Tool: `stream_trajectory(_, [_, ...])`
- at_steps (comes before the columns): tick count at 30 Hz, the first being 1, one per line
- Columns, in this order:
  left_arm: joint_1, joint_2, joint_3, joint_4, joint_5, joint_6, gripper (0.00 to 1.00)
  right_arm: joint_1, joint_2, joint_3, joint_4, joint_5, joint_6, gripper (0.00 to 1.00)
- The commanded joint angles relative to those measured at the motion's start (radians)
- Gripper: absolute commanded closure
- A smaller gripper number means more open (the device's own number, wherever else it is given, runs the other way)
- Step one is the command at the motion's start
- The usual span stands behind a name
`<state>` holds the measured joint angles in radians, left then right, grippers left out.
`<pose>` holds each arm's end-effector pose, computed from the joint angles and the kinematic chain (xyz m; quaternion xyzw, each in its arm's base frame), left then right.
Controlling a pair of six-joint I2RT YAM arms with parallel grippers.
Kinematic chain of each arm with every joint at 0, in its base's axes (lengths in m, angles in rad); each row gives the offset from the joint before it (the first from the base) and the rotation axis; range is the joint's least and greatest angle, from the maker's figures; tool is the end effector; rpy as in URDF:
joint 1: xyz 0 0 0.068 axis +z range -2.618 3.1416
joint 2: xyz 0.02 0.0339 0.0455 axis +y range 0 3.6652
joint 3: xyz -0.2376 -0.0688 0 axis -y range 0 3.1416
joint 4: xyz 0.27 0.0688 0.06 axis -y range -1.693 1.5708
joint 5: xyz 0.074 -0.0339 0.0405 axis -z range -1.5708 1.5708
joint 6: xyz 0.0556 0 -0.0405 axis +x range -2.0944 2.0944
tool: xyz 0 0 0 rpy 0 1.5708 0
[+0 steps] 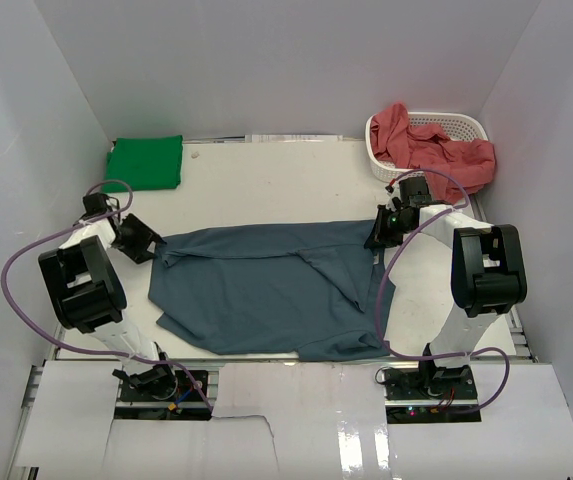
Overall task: Fold and stack the t-shirts
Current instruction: Fold the flattened tshirt in 1/3 of the way
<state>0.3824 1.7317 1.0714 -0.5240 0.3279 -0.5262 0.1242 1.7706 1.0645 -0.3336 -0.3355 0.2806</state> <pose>0.3368 0.1162 0.1125 -0.3967 0.8838 -0.1734 0.1775 0.3704 0.0647 0.1078 0.0306 0.9519 0.2098 0.2211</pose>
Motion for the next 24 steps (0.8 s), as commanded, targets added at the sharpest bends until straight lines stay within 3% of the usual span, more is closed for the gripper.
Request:
stream_trajectory(1, [0.027, -0.083, -0.024, -0.014, 0.091, -0.043, 0.43, -0.006, -0.013, -0.003, 0.016, 0.003, -0.008, 0.92])
stream_trajectory(12, [0.114, -0.144, -0.007, -0.165, 0.065, -0.187, 0.42, -0.006, -0.013, -0.001, 0.018, -0.007, -0.012, 0.92])
stream_trajectory(19, [0.133, -0.143, -0.011, -0.362, 0.028, -0.428, 0.46, -0.006, -0.013, 0.002, 0.021, -0.013, -0.011, 0.92])
stream_trajectory(22, [0.133, -0.178, 0.025, -0.423, -0.03, -0.492, 0.4, -0.006, -0.014, 0.0, 0.024, -0.013, -0.012, 0.92])
stream_trajectory(24, [0.133, -0.222, 0.022, -0.424, -0.014, -0.532, 0.29, -0.006, -0.016, 0.0, 0.024, -0.013, -0.012, 0.92])
